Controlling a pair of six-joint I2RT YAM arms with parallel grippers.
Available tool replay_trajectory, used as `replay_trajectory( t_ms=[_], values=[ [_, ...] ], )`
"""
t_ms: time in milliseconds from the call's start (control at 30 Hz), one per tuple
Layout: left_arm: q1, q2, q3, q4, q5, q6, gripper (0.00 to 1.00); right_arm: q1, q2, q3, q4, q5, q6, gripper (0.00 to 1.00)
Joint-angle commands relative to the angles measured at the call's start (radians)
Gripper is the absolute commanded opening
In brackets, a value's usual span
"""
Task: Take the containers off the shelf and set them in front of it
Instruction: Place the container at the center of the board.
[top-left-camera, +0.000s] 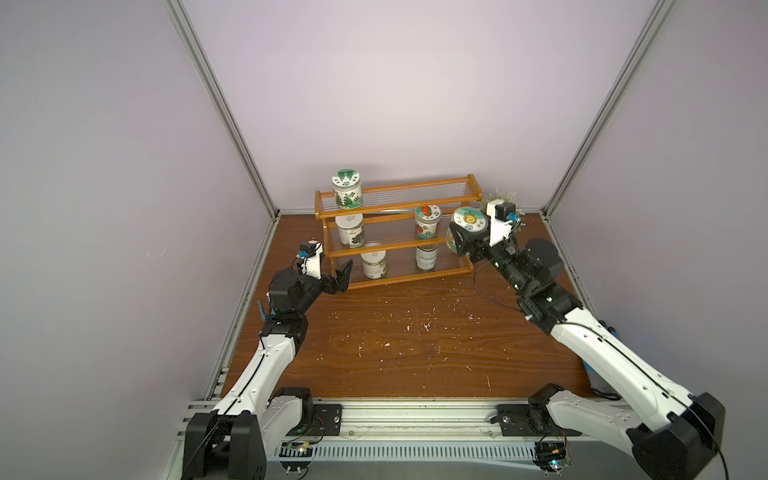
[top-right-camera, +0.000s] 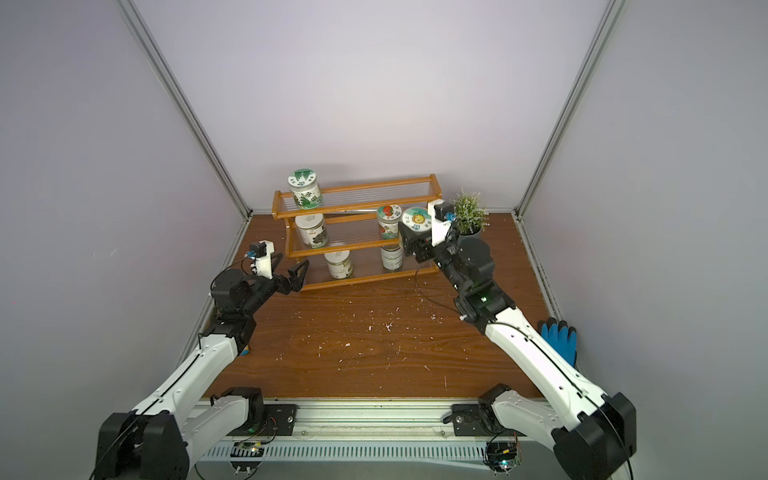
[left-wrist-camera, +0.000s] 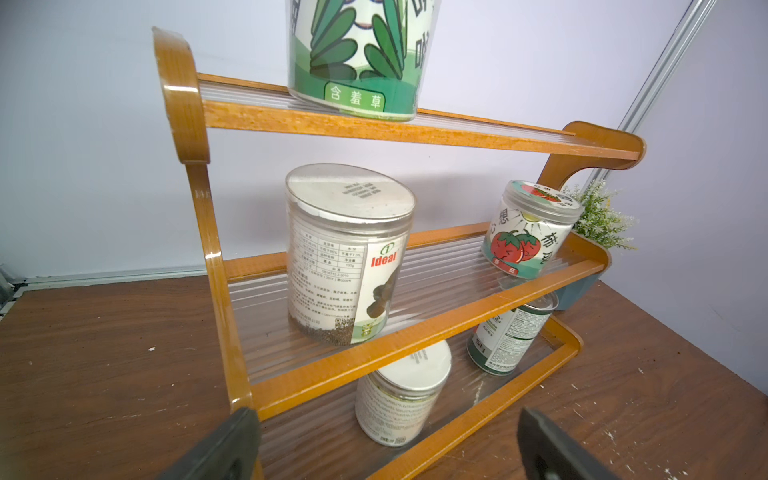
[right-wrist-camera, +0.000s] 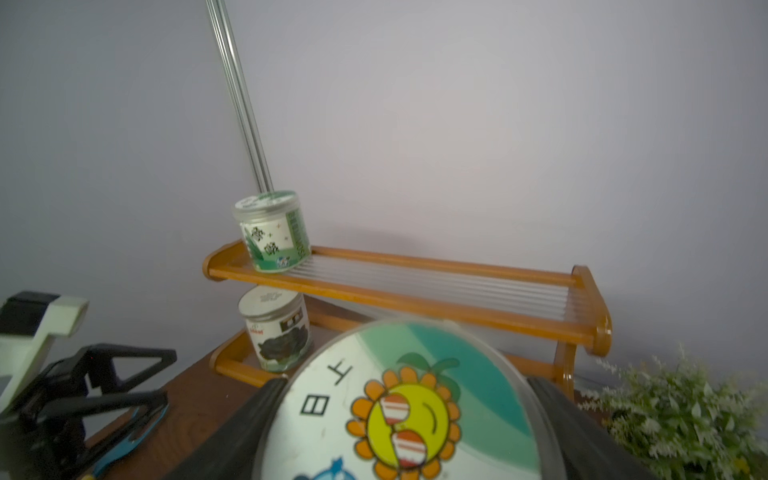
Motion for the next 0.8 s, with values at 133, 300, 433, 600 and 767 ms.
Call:
replay_trajectory(
  t_ms=[133, 300, 433, 600, 767],
  values=[
    [-0.023, -0.032, -0.018, 0.025, -0.02, -0.007, 1.0, 0.043, -0.185, -0.303, 0.083, 0.11, 0.03, 0.56],
    [-0.026, -0.034, -0.022, 0.027, -0.027, -0.014, 1.0, 0.045, -0.182, -0.468, 0.212, 0.166, 0.056, 0.56],
    [-0.027, -0.036, -0.024, 0.022, -0.029, -0.013, 1.0, 0.045, -0.108, -0.548, 0.345, 0.209, 0.035, 0.57],
    [-0.029, -0.037, -0.024, 0.021, -0.034, -0.009, 1.0, 0.036, 0.025, -0.602, 0.491, 0.286, 0.037, 0.59],
    [-0.03, -0.037, -0.025, 0.022, -0.037, -0.009, 1.0, 0.005, 0.158, -0.623, 0.641, 0.271, 0.043, 0.6]
  ],
)
